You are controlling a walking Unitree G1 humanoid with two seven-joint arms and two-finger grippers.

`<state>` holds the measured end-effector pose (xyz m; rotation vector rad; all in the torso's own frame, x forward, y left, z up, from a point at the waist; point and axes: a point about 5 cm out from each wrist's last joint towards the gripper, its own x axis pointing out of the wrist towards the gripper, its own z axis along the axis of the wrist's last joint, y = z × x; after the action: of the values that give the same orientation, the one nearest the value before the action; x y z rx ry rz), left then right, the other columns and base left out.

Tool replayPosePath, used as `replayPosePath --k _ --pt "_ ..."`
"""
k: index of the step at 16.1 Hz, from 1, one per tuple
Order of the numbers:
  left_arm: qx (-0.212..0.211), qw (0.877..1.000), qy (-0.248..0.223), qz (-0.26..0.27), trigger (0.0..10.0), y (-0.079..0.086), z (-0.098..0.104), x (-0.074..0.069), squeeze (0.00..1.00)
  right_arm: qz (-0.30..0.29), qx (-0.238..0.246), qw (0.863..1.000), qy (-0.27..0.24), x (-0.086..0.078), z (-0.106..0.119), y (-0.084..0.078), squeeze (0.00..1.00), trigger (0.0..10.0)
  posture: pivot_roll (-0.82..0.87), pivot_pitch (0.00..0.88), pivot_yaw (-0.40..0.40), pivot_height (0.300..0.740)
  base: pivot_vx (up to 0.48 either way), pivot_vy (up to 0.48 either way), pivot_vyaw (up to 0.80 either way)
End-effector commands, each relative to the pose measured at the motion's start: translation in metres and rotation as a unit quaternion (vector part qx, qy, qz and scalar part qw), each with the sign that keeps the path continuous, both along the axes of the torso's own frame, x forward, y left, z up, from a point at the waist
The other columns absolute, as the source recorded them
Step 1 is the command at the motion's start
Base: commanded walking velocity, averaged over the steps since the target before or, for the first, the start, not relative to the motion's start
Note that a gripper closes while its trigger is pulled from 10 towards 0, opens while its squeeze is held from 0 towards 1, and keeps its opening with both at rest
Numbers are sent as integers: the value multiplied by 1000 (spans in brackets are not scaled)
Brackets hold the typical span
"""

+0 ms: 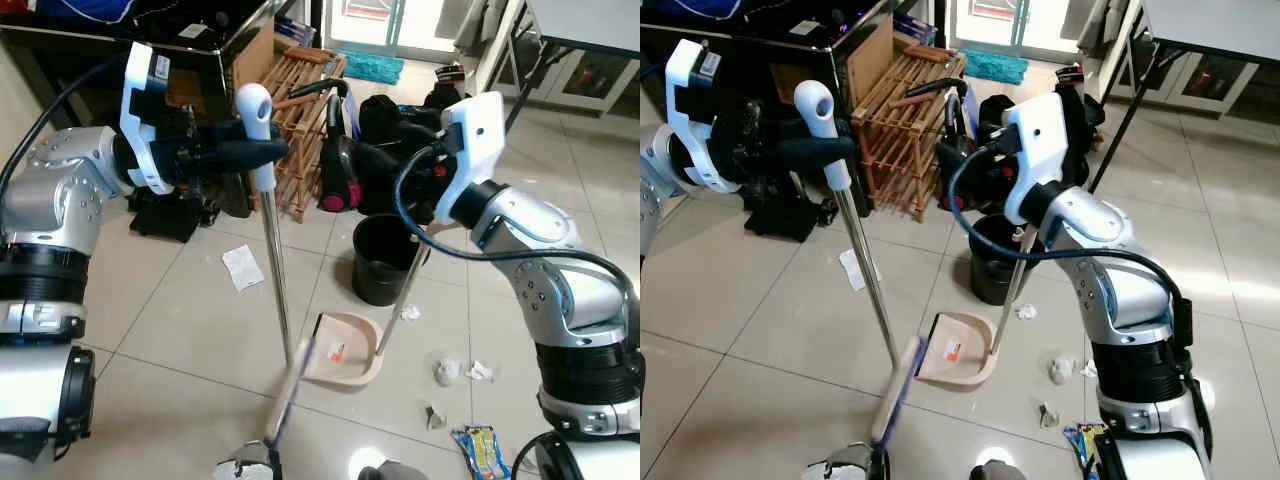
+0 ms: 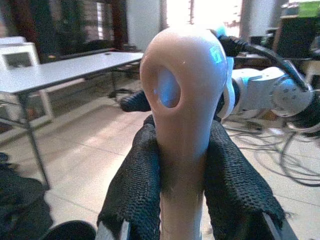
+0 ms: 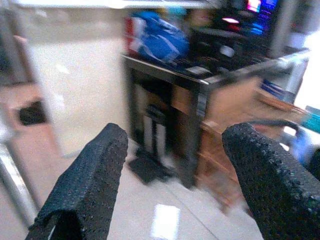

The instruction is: Sweep floor

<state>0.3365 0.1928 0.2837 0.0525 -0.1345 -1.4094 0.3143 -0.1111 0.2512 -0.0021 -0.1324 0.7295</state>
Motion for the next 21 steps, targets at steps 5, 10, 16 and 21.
replayPosePath --k 5,10,16,21 --pt "-8 996 4 -94 0 -13 14 -3 0 100 -6 995 17 -19 -4 13 1000 10000 -51 44 7 740 0 0 0" --pt "8 993 14 -118 0 -22 6 -5 0 140 -20 989 52 -28 -16 16 1000 10000 -56 34 0 740 0 0 0" --pt "13 994 5 -107 0 -24 -2 -2 0 186 16 980 63 -31 -9 28 0 10000 -53 32 -13 740 0 0 0" --pt "3 994 1 -108 0 -31 -5 -2 0 166 -9 982 86 -25 -20 39 0 10000 -56 39 -17 740 0 0 0"
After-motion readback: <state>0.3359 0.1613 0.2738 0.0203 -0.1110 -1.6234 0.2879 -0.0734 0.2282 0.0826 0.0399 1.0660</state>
